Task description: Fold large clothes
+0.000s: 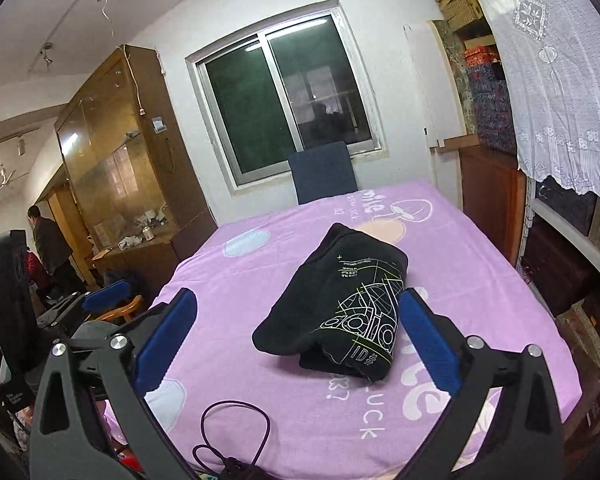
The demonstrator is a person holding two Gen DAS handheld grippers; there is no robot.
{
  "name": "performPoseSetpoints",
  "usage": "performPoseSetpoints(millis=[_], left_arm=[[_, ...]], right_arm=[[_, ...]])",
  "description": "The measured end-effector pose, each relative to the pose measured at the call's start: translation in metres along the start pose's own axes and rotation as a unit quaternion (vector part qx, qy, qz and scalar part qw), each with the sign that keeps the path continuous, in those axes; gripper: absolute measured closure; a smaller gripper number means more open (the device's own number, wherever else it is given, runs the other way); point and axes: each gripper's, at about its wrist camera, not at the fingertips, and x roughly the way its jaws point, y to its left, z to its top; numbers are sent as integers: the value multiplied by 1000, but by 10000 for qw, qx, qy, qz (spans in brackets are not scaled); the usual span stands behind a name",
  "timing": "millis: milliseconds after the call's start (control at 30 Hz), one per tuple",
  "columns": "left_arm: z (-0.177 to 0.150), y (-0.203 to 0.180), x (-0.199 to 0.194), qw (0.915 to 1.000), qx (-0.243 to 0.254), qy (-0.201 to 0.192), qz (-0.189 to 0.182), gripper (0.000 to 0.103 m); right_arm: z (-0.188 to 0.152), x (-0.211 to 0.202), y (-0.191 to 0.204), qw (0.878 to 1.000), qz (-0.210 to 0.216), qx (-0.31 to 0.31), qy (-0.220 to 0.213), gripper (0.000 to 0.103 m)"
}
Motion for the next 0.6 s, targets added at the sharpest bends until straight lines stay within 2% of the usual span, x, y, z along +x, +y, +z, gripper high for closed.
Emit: performPoseSetpoints(millis=[133,300,367,467,600], left_arm=[[-5,13,24,9990,-258,360,50,4],[-9,20,53,9959,-402,798,-114,4],[-9,19,58,9963,-328,789,-125,4],[-9,13,55,9978,-136,631,169,4],[-11,9,56,9973,-108,720,121,4]], right_arm=[[-6,26,-10,9996,-135,141,219,5],[-20,66,-26,9966,-302,367,673,5],[-24,80,-31,9950,-327,429,834,5],[-26,90,-35,9944,-344,449,895,5],[-29,94,-37,9943,-419,408,893,5]])
